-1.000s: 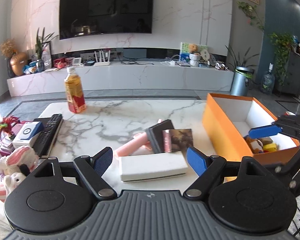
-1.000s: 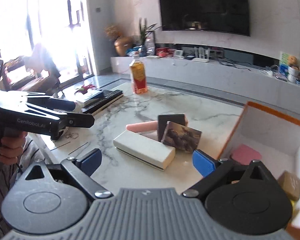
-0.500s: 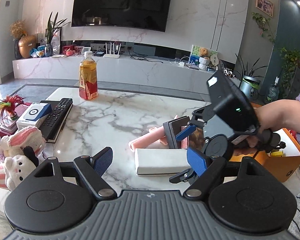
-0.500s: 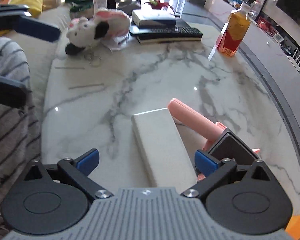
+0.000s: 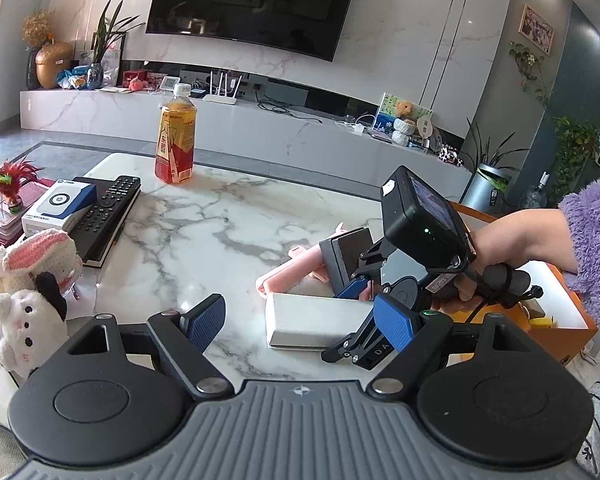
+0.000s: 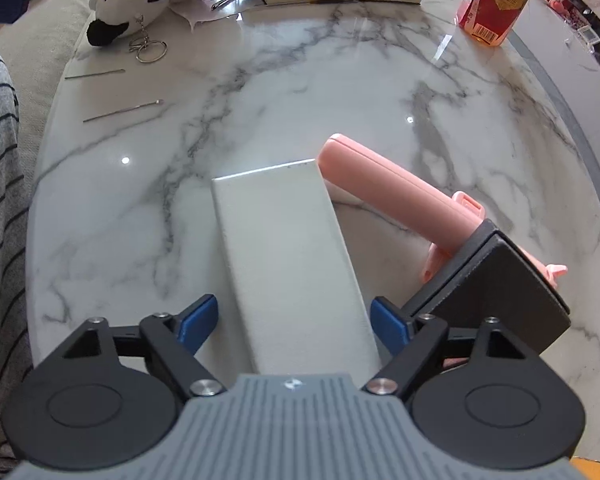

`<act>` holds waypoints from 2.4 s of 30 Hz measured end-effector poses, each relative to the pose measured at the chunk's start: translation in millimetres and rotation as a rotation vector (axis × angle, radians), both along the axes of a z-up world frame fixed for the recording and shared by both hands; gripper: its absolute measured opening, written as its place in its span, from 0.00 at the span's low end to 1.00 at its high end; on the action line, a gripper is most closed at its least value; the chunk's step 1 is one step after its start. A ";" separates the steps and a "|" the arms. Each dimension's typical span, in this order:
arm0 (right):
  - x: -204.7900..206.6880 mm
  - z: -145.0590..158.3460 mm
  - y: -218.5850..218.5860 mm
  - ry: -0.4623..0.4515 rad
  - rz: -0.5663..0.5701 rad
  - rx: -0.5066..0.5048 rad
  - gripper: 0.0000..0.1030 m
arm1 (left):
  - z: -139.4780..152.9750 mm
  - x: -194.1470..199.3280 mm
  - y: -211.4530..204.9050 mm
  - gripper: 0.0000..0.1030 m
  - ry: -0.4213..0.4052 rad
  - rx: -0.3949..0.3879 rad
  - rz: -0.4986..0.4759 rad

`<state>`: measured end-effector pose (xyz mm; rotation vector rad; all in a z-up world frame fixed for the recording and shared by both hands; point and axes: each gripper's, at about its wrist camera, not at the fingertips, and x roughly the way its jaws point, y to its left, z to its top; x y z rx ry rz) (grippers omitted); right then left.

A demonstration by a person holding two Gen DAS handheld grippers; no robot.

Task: Organize objects
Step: 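Grasp the white rectangular case with the right tool, then grasp the pink selfie stick with the left tool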

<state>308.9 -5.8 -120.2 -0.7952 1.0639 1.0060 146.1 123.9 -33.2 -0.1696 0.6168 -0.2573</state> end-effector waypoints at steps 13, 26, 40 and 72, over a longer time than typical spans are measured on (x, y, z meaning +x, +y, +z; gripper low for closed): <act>-38.1 -0.1 -11.3 0.030 -0.381 -0.012 0.67 | 6.2 22.6 9.5 0.93 0.094 -0.028 -0.043; -108.0 -0.9 -39.6 0.012 -0.441 0.039 0.66 | -36.3 141.5 -15.0 0.94 0.264 0.061 -0.511; -127.9 -0.7 -65.2 0.019 -0.543 0.179 0.66 | -93.7 234.1 -66.6 0.91 0.410 0.308 -0.587; -135.9 1.2 -76.3 0.003 -0.529 0.242 0.65 | -89.2 158.4 -53.6 0.31 0.516 0.293 -0.154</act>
